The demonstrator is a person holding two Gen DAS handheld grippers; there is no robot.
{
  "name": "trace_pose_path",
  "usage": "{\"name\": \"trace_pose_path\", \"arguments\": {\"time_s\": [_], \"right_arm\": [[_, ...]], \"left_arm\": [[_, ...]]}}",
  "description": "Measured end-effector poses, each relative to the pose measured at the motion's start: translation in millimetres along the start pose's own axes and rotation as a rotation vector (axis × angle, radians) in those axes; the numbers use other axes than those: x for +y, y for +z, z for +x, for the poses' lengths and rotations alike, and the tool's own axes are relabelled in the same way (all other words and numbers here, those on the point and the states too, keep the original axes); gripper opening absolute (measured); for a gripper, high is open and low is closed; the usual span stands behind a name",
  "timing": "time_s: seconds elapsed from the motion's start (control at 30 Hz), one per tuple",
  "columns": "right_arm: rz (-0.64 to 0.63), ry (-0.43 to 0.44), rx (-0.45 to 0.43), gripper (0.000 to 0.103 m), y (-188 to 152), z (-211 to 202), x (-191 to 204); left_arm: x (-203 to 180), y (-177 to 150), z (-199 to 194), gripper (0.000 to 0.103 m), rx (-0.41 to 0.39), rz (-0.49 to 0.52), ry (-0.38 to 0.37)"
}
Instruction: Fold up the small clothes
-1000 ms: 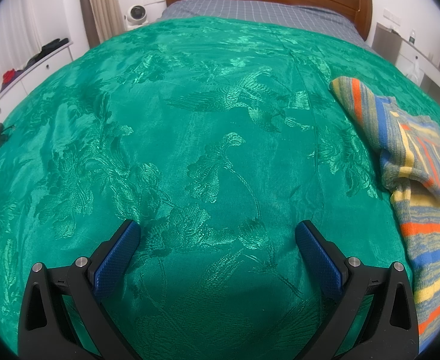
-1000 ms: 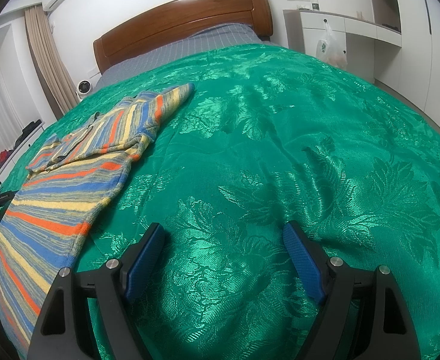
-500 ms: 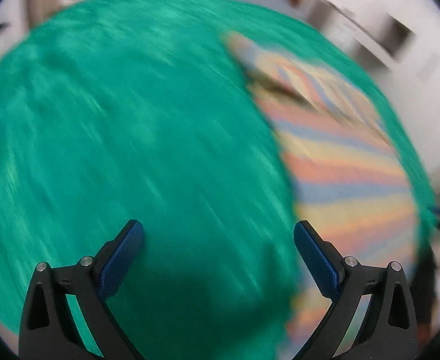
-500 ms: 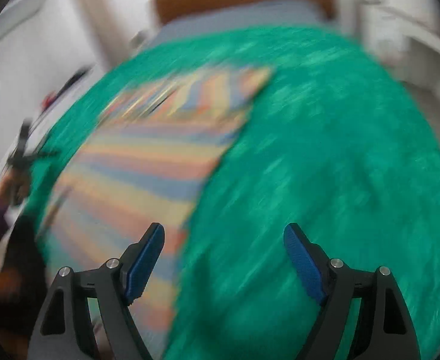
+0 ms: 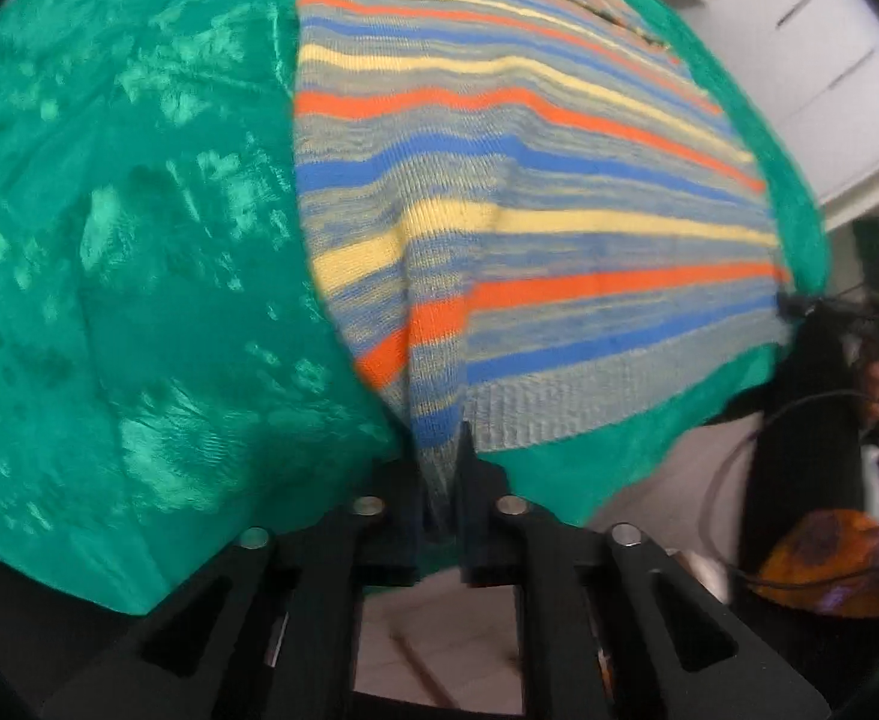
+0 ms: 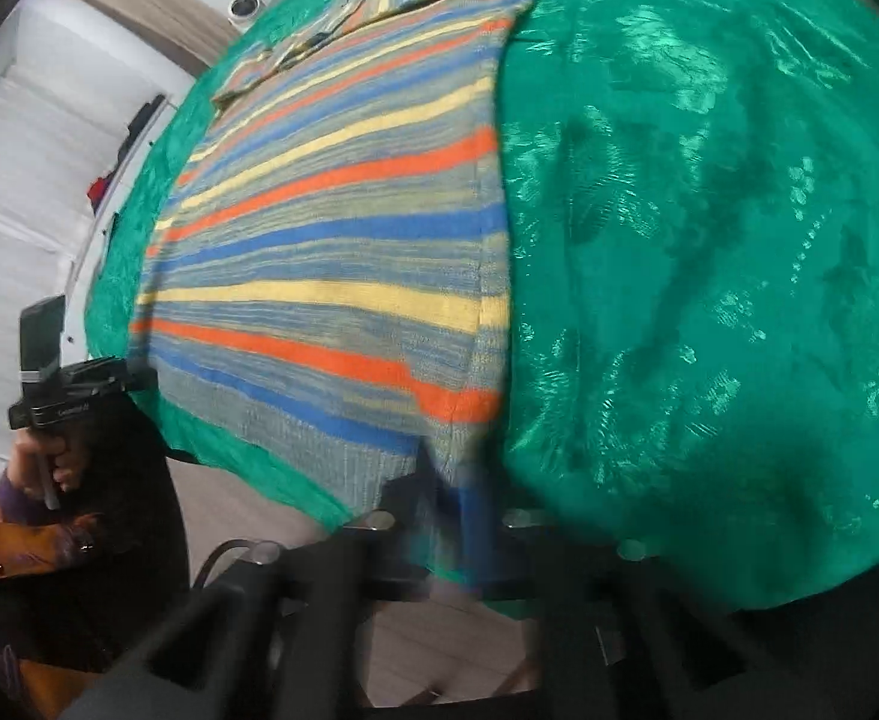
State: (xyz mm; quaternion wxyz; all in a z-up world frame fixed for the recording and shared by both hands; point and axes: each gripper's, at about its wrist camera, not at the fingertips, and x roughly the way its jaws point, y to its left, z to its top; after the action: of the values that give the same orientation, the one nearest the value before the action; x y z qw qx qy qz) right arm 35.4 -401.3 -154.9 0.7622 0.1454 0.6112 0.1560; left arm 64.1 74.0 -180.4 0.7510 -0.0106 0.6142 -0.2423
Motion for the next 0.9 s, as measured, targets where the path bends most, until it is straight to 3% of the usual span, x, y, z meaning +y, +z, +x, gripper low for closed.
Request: {"name": "trace_pose_path", "arguments": {"time_s": [0.2, 0.33, 0.4, 0.53, 0.7, 0.77, 0.9], "right_arm": [[-0.018, -0.04, -0.043, 0.004, -11, -48, 9], [-0.047, -0.08, -0.012, 0.005, -2, -31, 13], [-0.008, -0.058, -0.012, 0.005, 1, -27, 5], [0.084, 0.073, -0.1, 0.005, 15, -46, -6], [0.099, 0.18, -0.269, 0.005, 80, -82, -9], [0.083, 0.177, -0.321, 0.005, 113, -87, -10], [0.054, 0.126, -0.404, 0.005, 216, -77, -14]], "left_arm": [[22, -9, -10, 0.006, -0.035, -0.127, -0.135], [22, -7, -4, 0.006, -0.034, -0.137, -0.146], [22, -7, -14, 0.005, -0.063, -0.143, -0.162], [21, 9, -47, 0.005, -0.137, -0.15, -0.207], [23, 89, -74, 0.005, -0.255, -0.133, -0.226], [27, 144, -77, 0.005, -0.313, -0.113, -0.196], [45, 249, -64, 0.005, -0.361, -0.122, -0.125]]}}
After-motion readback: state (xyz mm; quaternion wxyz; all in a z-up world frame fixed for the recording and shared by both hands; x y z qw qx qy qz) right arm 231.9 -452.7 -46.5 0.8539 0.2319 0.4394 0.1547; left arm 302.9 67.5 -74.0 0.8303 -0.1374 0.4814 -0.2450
